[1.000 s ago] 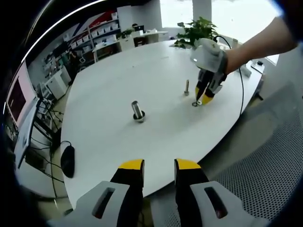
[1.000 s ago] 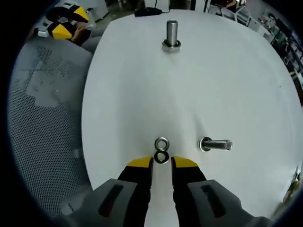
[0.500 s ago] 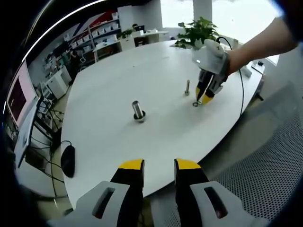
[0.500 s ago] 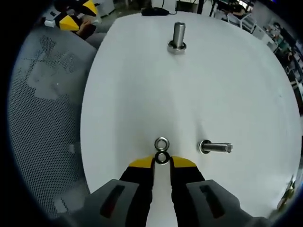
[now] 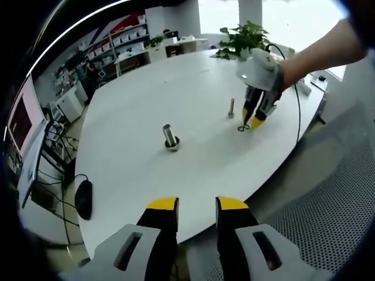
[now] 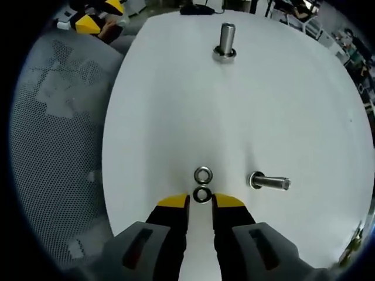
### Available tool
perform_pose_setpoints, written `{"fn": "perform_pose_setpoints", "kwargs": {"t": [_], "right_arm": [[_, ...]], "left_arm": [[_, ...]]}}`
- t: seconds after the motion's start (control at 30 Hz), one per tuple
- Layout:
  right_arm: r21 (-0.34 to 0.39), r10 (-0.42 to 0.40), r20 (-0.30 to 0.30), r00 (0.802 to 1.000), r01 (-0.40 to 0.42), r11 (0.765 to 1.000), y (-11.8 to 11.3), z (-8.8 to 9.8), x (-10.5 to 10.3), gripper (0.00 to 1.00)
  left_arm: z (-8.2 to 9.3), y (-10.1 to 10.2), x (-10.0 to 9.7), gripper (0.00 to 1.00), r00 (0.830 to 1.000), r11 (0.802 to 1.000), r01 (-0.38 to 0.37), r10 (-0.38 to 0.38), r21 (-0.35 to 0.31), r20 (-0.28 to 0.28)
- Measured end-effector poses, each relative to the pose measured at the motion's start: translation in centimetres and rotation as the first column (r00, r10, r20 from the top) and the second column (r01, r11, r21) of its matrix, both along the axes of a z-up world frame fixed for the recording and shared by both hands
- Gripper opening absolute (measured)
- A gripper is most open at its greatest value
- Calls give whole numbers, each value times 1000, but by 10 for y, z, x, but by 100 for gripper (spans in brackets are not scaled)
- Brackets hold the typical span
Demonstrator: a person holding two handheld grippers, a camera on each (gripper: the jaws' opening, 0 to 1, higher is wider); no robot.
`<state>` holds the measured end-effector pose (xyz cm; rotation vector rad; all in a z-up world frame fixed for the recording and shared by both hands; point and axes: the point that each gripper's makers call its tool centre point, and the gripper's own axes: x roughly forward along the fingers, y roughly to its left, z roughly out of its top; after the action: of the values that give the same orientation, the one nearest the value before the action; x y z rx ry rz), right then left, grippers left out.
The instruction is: Place the washer onto the threaded stud by aligning its center hole with the stud, sliding it down to the base, and recovering from edge contact or off-axis alignment until the washer reaches the visible bottom stop.
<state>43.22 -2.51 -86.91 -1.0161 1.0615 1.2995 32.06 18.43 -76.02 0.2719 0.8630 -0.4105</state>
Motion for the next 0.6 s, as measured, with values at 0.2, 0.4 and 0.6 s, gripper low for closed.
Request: {"fn": "perform_pose_setpoints", "kwargs": {"t": [0.2,0.4,0.6], "right_arm": [[-44,53,24,998,-52,998,0,0,-1,17],[-80,92,21,996,-90,993,1,-1,-1,16],[-159,143,8,990,-140,977,1,-2,-1,16]], "left_arm": [[-1,0,-1,23,1000,1000,-1,1,0,-3],[-1,0,0,23,1000,1000,1,-1,1,-5],[-2,0,0,23,1000,1000,2,-2,1,-6]]}}
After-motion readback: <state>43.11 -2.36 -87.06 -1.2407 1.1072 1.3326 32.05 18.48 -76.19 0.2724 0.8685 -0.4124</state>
